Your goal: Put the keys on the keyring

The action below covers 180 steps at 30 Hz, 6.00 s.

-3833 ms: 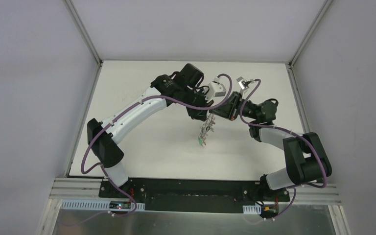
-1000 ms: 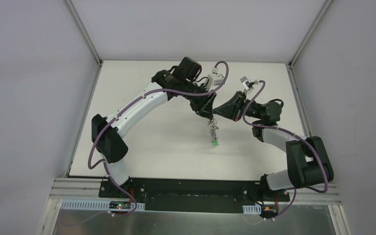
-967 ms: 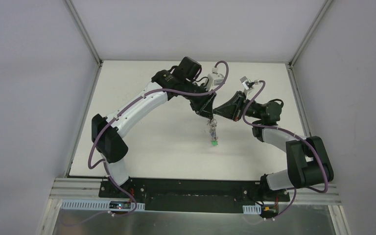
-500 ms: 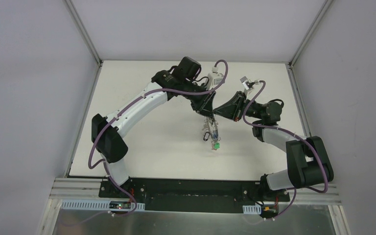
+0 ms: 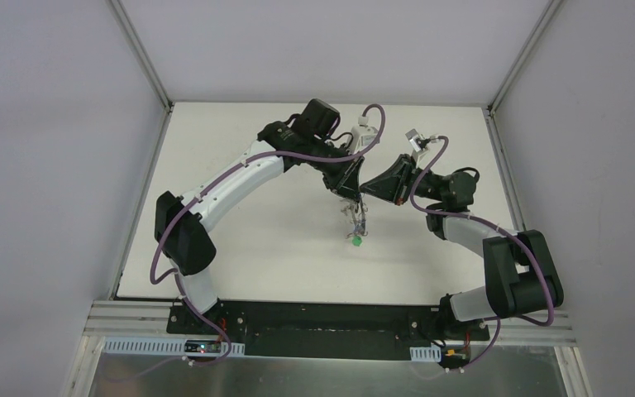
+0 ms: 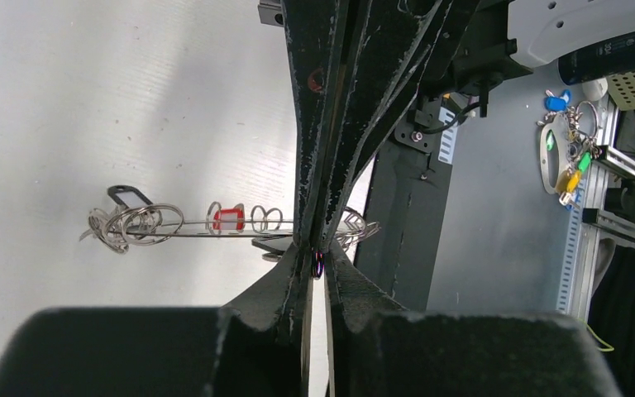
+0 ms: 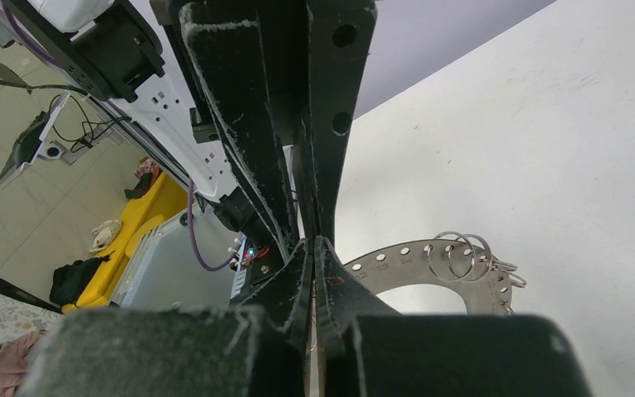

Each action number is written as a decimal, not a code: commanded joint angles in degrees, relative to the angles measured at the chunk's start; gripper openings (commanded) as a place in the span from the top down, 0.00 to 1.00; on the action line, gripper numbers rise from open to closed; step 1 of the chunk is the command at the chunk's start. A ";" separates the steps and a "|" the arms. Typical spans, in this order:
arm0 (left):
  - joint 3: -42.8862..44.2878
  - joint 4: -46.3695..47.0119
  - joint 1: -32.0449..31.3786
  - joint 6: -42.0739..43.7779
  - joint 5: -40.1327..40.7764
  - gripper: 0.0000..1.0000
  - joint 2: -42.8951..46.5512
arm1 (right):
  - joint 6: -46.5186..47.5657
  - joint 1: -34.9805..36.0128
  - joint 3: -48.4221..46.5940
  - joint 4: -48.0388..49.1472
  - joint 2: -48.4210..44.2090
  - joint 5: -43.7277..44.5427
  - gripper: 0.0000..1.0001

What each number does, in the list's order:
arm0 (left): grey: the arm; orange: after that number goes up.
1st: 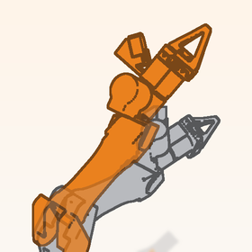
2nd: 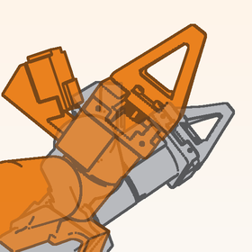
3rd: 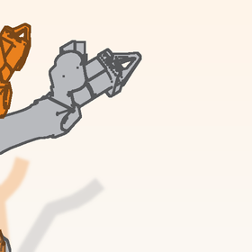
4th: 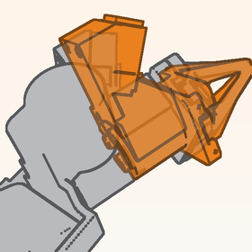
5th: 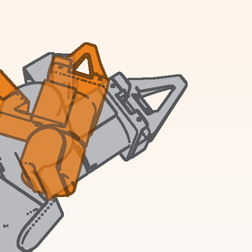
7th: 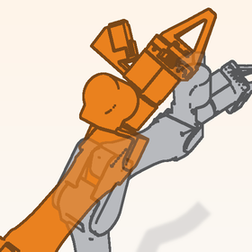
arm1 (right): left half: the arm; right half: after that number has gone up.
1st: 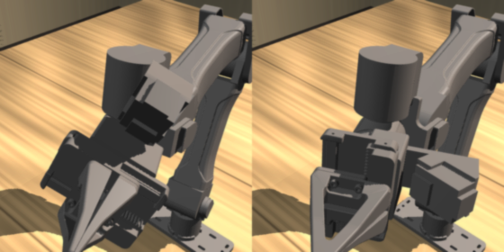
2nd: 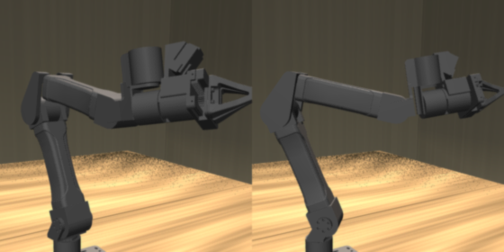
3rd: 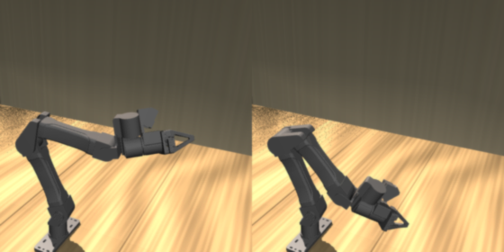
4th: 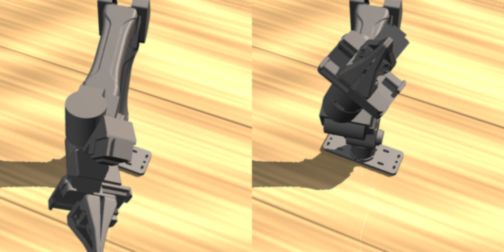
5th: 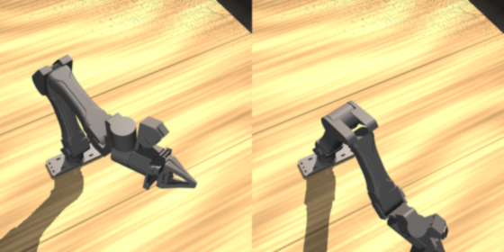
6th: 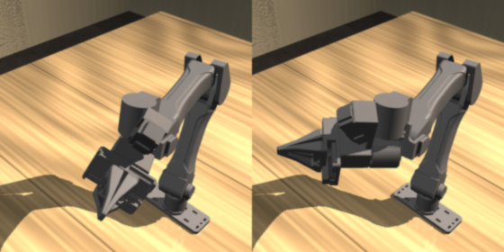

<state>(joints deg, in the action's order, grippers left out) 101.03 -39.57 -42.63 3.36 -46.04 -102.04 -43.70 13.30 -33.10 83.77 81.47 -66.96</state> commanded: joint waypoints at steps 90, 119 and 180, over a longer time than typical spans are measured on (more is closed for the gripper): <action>20.39 -30.55 -3.80 2.24 9.65 1.00 -7.30 | 10.62 7.28 -3.00 -3.36 0.85 -6.60 0.87; -6.43 7.07 3.32 2.24 1.26 0.63 9.70 | -3.05 1.61 -1.24 5.74 -0.73 5.66 1.00; 19.51 -34.26 0.33 11.68 9.35 1.00 -4.90 | 3.04 0.58 -1.63 10.18 -0.17 -4.79 0.70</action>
<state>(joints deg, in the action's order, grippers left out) 113.47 -58.04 -39.92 8.99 -40.10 -104.33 -43.24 13.21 -33.43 86.37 83.31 -68.90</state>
